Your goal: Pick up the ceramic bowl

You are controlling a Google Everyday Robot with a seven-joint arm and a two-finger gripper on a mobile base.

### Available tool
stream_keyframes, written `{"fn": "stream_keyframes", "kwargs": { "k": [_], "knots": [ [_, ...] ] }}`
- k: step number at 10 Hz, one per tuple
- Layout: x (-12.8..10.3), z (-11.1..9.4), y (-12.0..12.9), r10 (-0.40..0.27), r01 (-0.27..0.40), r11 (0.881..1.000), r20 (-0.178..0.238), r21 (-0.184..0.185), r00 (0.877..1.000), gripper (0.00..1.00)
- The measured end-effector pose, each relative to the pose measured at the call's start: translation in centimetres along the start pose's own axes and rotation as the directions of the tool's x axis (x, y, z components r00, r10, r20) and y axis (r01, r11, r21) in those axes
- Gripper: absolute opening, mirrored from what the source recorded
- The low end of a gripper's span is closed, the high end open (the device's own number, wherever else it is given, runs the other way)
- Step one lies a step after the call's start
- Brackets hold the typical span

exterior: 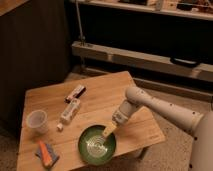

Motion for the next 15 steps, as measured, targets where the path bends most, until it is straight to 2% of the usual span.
{"fn": "stream_keyframes", "kwargs": {
  "k": [2,4,5,7,11,15],
  "knots": [
    [0.5,0.1,-0.1,-0.004,0.004,1.000,0.017,0.011,1.000,0.16],
    [0.8,-0.4,-0.7,0.007,-0.006,1.000,0.028,-0.024,1.000,0.01],
    [1.0,-0.9,-1.0,0.015,-0.014,0.999,0.032,-0.043,0.999,0.00],
    [1.0,-1.2,-0.7,0.035,-0.034,0.998,0.033,-0.044,0.999,0.00],
    [0.3,-1.5,0.0,0.032,-0.033,0.999,0.038,0.023,0.999,0.00],
    [-0.7,-2.5,-0.6,0.021,-0.021,1.000,0.030,0.006,0.999,0.00]
  ]
}}
